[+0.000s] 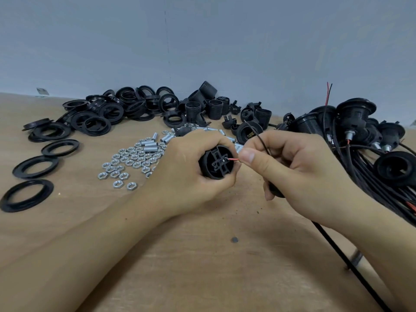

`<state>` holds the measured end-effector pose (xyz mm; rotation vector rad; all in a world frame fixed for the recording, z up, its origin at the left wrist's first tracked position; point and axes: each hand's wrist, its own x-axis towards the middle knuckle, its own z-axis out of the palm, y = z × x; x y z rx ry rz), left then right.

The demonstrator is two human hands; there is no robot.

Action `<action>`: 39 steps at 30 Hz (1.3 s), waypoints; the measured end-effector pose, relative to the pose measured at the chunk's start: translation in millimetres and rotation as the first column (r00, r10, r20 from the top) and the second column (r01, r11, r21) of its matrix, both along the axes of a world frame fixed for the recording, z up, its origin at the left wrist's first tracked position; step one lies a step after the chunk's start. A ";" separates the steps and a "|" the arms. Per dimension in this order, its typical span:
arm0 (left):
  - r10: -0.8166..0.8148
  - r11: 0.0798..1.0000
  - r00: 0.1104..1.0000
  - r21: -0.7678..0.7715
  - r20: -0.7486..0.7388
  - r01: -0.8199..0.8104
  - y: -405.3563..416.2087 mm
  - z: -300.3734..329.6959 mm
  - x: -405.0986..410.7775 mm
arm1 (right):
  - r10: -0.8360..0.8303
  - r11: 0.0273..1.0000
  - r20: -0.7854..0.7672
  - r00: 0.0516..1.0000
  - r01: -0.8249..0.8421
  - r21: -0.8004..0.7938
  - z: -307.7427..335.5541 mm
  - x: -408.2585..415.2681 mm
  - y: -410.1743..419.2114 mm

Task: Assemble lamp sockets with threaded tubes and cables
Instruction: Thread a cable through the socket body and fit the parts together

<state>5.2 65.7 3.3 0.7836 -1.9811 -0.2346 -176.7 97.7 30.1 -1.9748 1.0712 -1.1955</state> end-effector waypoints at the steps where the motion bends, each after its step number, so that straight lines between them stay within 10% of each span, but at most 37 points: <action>1: -0.003 1.000 1.000 -0.001 -0.001 0.003 -0.1 0.0 -0.1 | -0.007 1.000 -0.002 1.000 0.007 0.004 0.1 0.1 0.0; 39: -0.070 0.985 0.997 0.159 0.020 0.066 -1.2 -1.0 1.4 | -0.066 0.987 -0.140 0.988 0.044 -0.153 -9.1 4.4 4.0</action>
